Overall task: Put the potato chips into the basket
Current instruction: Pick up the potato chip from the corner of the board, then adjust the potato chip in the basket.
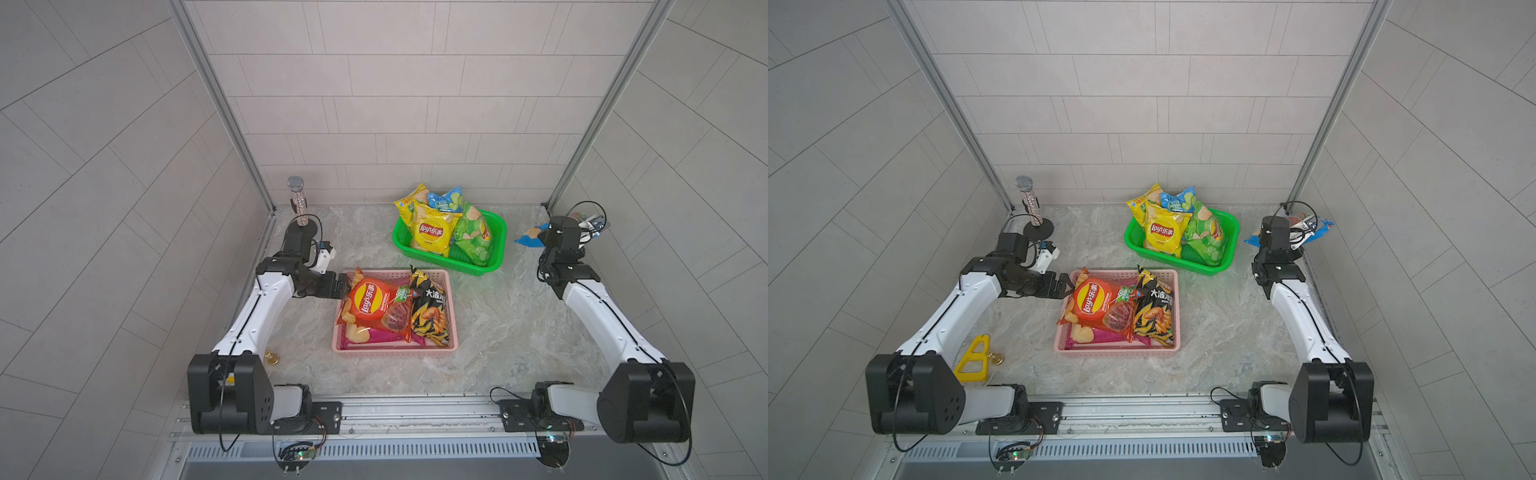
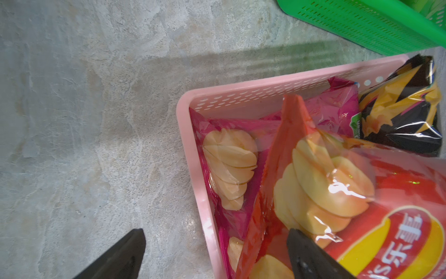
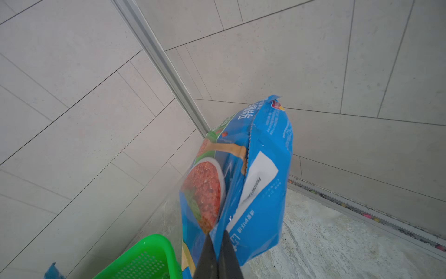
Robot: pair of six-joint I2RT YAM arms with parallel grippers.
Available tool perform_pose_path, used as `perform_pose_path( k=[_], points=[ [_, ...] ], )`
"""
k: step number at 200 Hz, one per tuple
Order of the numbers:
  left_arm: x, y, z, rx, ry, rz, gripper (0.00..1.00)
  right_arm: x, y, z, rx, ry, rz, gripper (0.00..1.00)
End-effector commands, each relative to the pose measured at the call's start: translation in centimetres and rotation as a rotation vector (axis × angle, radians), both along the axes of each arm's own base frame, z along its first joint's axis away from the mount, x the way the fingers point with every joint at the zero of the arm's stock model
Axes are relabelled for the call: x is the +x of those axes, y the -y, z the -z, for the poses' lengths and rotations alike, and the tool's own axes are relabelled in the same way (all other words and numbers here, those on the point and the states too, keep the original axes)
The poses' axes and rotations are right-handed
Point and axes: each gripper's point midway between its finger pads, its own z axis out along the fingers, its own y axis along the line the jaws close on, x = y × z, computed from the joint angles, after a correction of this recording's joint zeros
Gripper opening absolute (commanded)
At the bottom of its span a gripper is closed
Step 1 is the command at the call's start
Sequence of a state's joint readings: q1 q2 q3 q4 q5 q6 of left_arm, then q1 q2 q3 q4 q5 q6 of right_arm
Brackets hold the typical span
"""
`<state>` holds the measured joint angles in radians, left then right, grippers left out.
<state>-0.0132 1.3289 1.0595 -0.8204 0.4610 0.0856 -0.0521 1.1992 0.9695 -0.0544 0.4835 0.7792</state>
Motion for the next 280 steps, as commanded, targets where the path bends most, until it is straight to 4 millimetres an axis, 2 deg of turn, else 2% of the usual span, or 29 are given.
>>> perform_pose_path(
  k=[1,44,78,124,144,167,197,213,247,280],
  points=[
    [0.1,-0.3,-1.1,0.011,0.034,-0.004,0.99,-2.4,-1.9,0.0,-0.053,-0.123,-0.141,0.0],
    [0.2,-0.1,-1.8,0.002,0.057,-0.002,0.99,-6.3,-5.7,-1.5,-0.077,-0.21,-0.357,0.0],
    [0.4,0.0,-2.6,0.003,0.072,0.012,0.99,-9.9,-8.3,-1.4,-0.104,-0.322,-0.501,0.0],
    [0.9,0.0,-4.4,0.017,0.107,0.037,0.99,-13.5,-12.5,-3.5,-0.075,-0.298,-0.746,0.0],
    [1.3,-0.2,-5.5,0.033,0.129,0.054,0.99,-14.2,-15.0,-4.3,-0.033,-0.299,-0.893,0.0],
    [1.6,-0.2,-7.0,0.044,0.161,0.068,0.99,-15.3,-19.0,-6.0,0.044,-0.242,-1.12,0.0],
    [1.2,1.1,-9.0,-0.012,0.207,0.117,0.98,-16.8,-23.1,-9.3,0.092,-0.099,-1.367,0.0],
    [0.9,2.0,-9.8,-0.017,0.214,0.154,0.98,-17.3,-24.8,-10.5,0.125,-0.024,-1.479,0.0],
    [-0.2,4.2,-10.7,-0.019,0.21,0.258,0.98,-17.6,-28.0,-11.1,0.204,0.088,-1.697,0.0],
    [-2.0,7.4,-11.3,-0.051,0.179,0.403,0.98,-18.1,-29.7,-11.8,0.204,0.161,-1.836,0.0]
  ],
)
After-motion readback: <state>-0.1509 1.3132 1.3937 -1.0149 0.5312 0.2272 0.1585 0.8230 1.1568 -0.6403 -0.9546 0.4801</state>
